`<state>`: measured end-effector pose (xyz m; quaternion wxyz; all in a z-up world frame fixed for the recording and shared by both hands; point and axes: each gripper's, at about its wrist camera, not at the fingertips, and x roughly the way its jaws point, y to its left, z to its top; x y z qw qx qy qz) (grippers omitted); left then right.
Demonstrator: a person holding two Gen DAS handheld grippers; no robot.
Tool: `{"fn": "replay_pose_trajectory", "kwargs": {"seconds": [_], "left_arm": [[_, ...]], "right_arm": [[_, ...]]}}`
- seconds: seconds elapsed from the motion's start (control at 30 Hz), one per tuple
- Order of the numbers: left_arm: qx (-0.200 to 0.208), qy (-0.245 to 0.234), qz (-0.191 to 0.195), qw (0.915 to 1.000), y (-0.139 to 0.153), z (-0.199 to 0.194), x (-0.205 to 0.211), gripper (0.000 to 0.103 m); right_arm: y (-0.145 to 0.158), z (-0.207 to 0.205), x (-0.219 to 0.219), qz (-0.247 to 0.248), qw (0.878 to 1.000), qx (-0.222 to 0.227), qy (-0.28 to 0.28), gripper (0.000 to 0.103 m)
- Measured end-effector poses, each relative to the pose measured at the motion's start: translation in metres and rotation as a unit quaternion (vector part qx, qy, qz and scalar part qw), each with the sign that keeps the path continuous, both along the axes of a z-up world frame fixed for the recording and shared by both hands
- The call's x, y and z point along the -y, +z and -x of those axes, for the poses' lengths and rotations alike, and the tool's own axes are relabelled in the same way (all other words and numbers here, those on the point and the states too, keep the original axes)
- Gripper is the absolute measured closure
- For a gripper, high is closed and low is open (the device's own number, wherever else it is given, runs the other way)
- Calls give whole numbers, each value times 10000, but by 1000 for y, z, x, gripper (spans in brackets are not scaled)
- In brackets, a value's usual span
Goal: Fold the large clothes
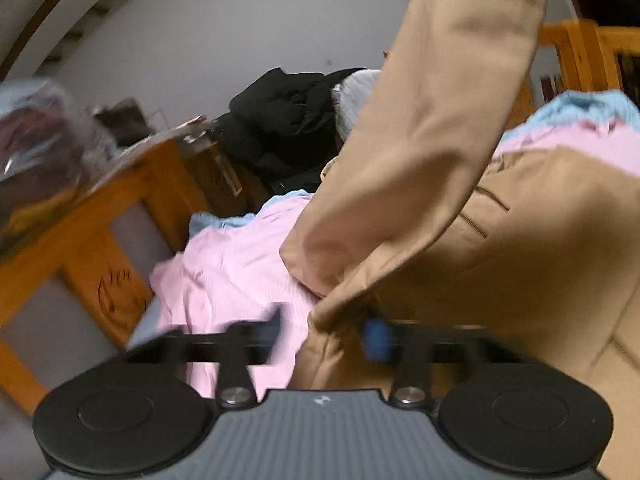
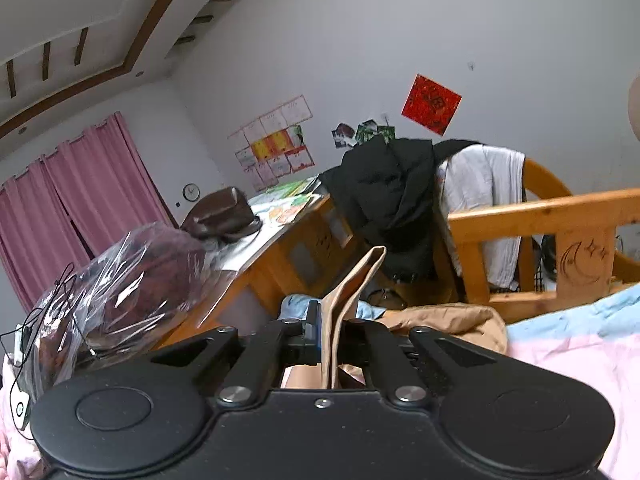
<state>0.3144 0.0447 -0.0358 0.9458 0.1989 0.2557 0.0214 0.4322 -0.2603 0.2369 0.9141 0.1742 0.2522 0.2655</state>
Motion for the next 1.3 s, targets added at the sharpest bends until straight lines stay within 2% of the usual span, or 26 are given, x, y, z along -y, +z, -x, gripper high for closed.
{"fn": "replay_pose_trajectory", "kwargs": {"seconds": [0.1, 0.2, 0.23, 0.3, 0.43, 0.53, 0.57, 0.6, 0.67, 0.7, 0.73, 0.8, 0.87, 0.93, 0.97, 1.0, 1.07, 1.1, 1.2, 1.3], "left_arm": [[287, 260, 353, 9986, 5, -2, -13, 92], [434, 931, 1072, 9889, 9, 4, -40, 93], [383, 1069, 1275, 9853, 5, 6, -48, 93], [167, 1114, 1410, 9836, -5, 7, -61, 94], [-293, 638, 1780, 9815, -16, 11, -79, 89], [-511, 151, 1895, 9804, -10, 19, -89, 78], [-569, 27, 1906, 9800, -8, 23, -91, 70], [-632, -80, 1940, 9789, -6, 23, -97, 55], [-672, -229, 2181, 9733, -1, 34, -104, 36], [-643, -273, 2376, 9688, 4, 38, -109, 31], [-626, -299, 2583, 9636, 8, 43, -113, 30], [-616, -278, 2937, 9535, 16, 43, -117, 23], [-602, -189, 3114, 9482, 19, 33, -113, 18], [-778, 67, 3055, 9490, 14, 12, -101, 20], [-854, 241, 2968, 9508, 10, 1, -94, 29], [-956, 385, 2887, 9519, 5, -9, -88, 50], [-1170, 707, 2640, 9548, -6, -26, -78, 78], [-1150, 851, 2541, 9565, -9, -30, -76, 87], [-1073, 1146, 2207, 9626, -18, -31, -71, 95], [-1160, 1160, 1908, 9678, -29, -31, -67, 96]], "right_arm": [[-8, -2, 14, 42, 10000, 26, -77, 102], [-37, 6, 34, -82, 9997, 52, -219, 102], [-60, 10, 43, -140, 9995, -50, -281, 102], [-113, 13, 56, -158, 9981, -476, -356, 102], [-219, 18, 80, -268, 9843, -1573, -759, 102], [-271, 25, 92, -333, 9749, -2004, -915, 102], [-279, 28, 95, -403, 9730, -2072, -936, 102], [-285, 30, 97, -439, 9726, -2073, -957, 102], [-288, 34, 98, -363, 9765, -1939, -869, 102], [-287, 35, 96, -332, 9780, -1886, -826, 99], [-288, 35, 95, -318, 9791, -1854, -778, 94], [-293, 39, 94, -240, 9801, -1839, -710, 69], [-303, 43, 95, -167, 9798, -1894, -622, 58], [-314, 48, 92, -50, 9774, -2015, -632, 54], [-319, 50, 91, 13, 9763, -2058, -664, 56], [-322, 52, 90, 97, 9761, -2052, -708, 69], [-323, 53, 88, 278, 9763, -2006, -763, 94], [-321, 54, 87, 313, 9770, -1959, -785, 98], [-306, 58, 85, 553, 9781, -1778, -927, 101], [-315, 58, 80, 1031, 9678, -2038, -1056, 101]]}}
